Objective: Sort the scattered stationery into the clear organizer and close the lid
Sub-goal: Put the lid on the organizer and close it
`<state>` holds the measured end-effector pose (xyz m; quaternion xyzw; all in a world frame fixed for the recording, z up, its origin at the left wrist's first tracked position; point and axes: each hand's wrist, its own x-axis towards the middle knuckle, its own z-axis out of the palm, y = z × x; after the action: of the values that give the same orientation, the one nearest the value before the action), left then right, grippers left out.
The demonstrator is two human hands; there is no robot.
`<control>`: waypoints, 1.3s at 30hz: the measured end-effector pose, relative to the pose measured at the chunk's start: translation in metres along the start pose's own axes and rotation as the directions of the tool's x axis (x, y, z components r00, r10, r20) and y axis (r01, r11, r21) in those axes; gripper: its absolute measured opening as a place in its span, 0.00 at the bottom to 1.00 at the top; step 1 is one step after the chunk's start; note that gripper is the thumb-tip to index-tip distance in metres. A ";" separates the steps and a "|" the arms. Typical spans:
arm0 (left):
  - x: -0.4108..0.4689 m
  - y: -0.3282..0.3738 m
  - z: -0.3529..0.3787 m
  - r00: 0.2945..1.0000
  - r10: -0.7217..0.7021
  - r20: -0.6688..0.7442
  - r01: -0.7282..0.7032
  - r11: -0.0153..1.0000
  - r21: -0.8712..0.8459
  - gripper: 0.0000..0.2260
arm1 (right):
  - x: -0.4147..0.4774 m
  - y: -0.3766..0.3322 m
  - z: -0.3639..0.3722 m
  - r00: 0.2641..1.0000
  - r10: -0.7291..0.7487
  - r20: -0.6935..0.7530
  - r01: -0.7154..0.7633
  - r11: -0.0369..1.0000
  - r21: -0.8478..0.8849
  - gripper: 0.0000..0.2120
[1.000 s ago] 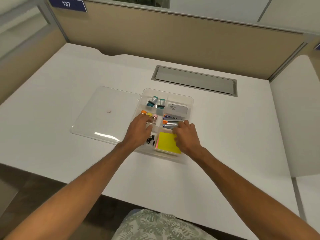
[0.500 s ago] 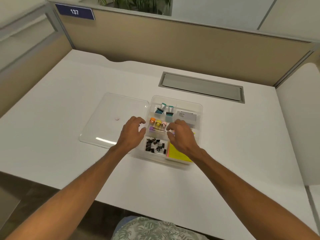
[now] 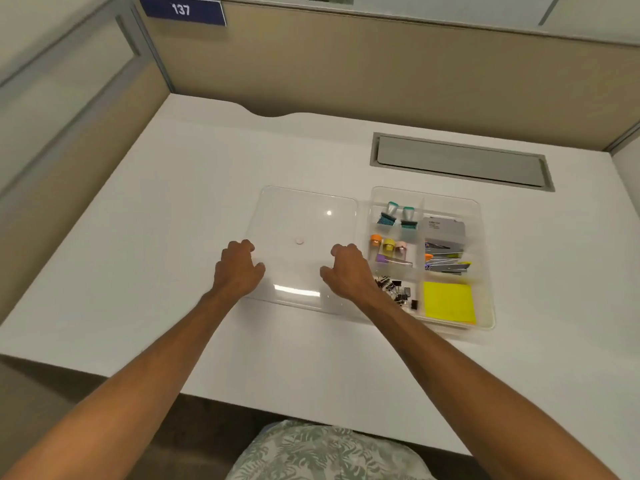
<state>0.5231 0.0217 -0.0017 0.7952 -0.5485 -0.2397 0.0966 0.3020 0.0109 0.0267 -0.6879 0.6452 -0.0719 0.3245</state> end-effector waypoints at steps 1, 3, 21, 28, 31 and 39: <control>0.002 -0.007 -0.001 1.000 -0.022 0.020 0.022 1.000 0.020 0.21 | 0.001 -0.004 0.005 0.999 0.043 0.022 -0.043 0.999 0.002 0.09; 0.006 -0.016 -0.002 0.997 -0.057 0.059 0.054 0.997 0.055 0.23 | 0.005 -0.008 0.014 0.992 0.117 0.045 -0.118 0.993 0.013 0.09; 0.043 -0.004 -0.041 0.978 -0.210 0.001 0.193 0.897 -0.398 0.12 | 0.025 -0.019 0.022 0.955 0.296 0.016 -0.297 0.955 0.007 0.12; 0.031 0.035 -0.078 0.989 -0.071 0.133 0.148 0.629 -0.763 0.05 | 0.025 -0.021 0.002 0.973 0.230 -0.027 -0.227 0.970 0.081 0.20; 0.018 0.061 -0.090 0.990 0.039 0.134 0.085 0.594 -0.800 0.06 | 0.023 -0.028 -0.022 0.984 0.151 -0.095 -0.122 0.958 0.259 0.21; -0.019 0.146 -0.091 0.973 0.231 -0.025 -0.189 0.723 -0.665 0.10 | -0.002 -0.030 -0.103 0.994 0.072 -0.085 0.031 0.551 0.834 0.15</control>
<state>0.4417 -0.0266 0.1434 0.6342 -0.5167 -0.4298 0.3822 0.2739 -0.0252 0.1239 -0.4395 0.5589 -0.4026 0.5766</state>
